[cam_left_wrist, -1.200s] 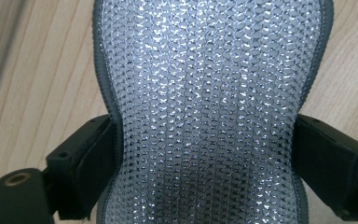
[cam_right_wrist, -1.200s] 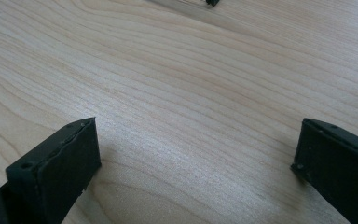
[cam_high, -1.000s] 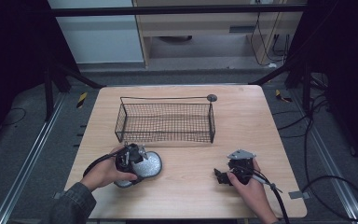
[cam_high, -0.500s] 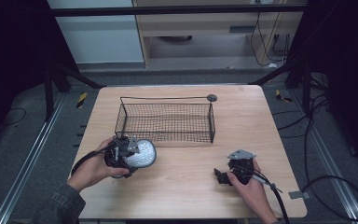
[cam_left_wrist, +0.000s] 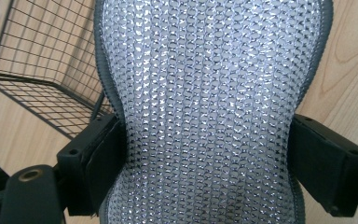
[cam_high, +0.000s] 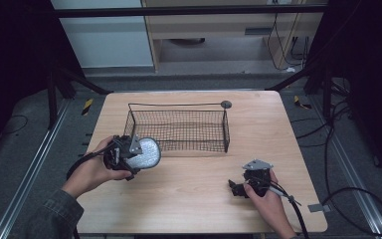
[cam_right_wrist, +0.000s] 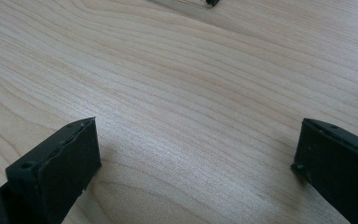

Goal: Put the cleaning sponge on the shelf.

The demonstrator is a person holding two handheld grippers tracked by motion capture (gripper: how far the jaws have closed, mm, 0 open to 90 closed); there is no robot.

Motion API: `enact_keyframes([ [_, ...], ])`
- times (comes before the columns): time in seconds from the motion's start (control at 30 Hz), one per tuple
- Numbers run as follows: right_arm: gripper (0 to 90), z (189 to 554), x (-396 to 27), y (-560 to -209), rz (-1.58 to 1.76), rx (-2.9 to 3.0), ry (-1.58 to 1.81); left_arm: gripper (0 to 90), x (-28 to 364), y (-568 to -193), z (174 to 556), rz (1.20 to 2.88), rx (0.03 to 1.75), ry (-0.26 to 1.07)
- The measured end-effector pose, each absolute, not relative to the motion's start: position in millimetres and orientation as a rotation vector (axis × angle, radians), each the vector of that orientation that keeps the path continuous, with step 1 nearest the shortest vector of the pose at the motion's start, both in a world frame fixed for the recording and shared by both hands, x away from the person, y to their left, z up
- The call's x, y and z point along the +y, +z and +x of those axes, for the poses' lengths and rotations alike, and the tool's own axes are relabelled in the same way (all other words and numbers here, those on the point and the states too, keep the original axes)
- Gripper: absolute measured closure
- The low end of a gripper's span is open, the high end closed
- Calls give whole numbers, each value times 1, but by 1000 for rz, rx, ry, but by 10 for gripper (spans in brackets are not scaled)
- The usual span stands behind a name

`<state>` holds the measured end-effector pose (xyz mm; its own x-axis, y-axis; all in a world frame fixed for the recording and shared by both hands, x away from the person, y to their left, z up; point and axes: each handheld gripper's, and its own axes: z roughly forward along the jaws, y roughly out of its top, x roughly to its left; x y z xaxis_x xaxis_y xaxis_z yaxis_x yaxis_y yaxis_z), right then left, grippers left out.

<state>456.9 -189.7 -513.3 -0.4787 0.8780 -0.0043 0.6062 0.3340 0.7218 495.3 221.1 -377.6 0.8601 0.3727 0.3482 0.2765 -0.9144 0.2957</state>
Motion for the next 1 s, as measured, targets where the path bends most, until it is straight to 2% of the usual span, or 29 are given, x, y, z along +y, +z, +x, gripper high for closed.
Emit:
enact_keyframes([
  [0.47,4,457,-190,-513,1306,2211,937,140,224,-345,508,2827,452,672],
  [1.0,4,457,-190,-513,1301,2215,937,140,216,-324,546,2830,424,771],
])
